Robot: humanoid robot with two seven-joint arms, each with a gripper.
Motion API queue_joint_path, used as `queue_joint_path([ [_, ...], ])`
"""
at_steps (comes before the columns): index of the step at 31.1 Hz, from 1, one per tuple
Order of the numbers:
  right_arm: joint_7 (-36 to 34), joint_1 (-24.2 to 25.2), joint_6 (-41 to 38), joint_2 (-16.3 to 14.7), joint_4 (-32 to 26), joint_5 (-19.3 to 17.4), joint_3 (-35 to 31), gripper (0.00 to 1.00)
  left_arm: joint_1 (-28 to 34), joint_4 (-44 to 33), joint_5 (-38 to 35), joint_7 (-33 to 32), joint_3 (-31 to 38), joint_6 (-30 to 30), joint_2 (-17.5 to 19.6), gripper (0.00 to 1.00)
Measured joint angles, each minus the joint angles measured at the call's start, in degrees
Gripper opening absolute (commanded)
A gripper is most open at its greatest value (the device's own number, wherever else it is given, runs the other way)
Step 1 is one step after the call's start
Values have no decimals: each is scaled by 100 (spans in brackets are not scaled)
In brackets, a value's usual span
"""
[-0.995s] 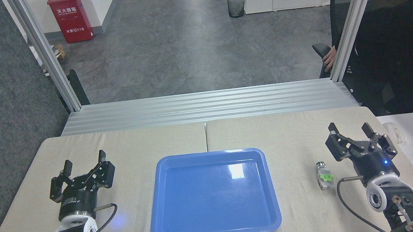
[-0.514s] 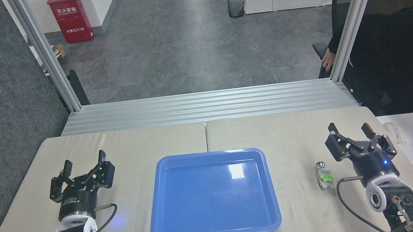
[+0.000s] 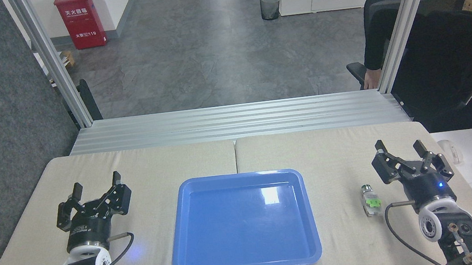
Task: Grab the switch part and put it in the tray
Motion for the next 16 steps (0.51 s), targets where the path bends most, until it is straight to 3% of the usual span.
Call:
queue_joint_path([
  [16, 0, -6, 7, -4, 0, 0, 0, 96, -2, 2, 5, 0, 0, 0, 3, 100],
])
